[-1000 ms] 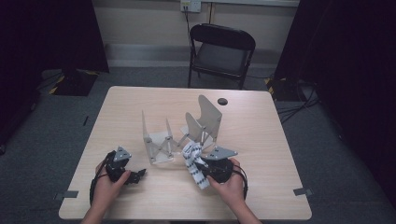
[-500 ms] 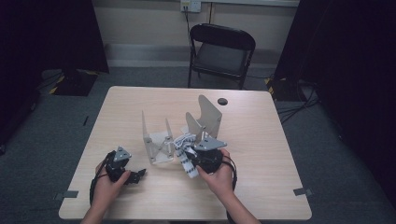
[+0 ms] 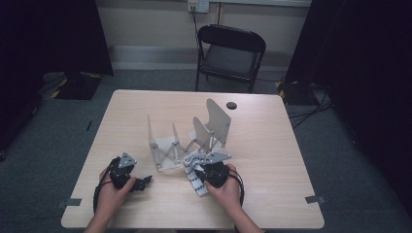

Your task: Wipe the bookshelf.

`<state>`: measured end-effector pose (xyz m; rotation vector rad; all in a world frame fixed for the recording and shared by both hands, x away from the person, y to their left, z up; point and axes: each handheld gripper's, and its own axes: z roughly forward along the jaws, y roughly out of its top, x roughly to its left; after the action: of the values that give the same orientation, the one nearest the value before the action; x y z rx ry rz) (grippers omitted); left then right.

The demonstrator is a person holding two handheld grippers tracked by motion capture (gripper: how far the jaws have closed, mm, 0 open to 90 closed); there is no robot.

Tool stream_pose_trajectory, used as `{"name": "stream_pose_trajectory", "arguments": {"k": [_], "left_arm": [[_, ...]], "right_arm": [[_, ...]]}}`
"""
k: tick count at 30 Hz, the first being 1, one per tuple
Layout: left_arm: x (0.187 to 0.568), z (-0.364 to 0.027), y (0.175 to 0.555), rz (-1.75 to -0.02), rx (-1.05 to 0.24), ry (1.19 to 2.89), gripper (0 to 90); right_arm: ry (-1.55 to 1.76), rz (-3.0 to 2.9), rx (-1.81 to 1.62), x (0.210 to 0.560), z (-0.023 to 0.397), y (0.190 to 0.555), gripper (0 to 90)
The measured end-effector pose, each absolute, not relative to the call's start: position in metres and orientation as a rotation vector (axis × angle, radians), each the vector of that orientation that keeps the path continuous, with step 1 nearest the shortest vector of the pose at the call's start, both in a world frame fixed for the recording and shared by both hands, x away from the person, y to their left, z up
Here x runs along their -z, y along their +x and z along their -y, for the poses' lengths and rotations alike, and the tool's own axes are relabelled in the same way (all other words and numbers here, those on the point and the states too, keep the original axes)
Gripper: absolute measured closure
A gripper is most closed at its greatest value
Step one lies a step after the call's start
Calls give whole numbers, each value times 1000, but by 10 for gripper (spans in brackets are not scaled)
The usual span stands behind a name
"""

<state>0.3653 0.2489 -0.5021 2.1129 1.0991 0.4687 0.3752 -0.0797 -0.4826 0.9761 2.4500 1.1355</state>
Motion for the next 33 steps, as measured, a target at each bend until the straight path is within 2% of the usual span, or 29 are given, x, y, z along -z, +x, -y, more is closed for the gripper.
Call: {"name": "stream_pose_trajectory", "arguments": {"k": [8,15,22,27,33], "left_arm": [[502,-249,365,-1099,-469,2113,36],[502,-249,365,-1099,-469,2113,36],[502,-249,365,-1099,-469,2113,36],[502,-249,365,-1098,-469,2113,36],[502,-249,365,-1099,-469,2113,36]], "right_arm": [[974,-2503,-1135,489,83,371,716],[952,-2507,-1140,480,89,363,719],[882,-2402,-1222,448,92,356,725],[838,-2285,-1315,411,88,356,726],[815,-2284,-1303,407,73,363,726]]}}
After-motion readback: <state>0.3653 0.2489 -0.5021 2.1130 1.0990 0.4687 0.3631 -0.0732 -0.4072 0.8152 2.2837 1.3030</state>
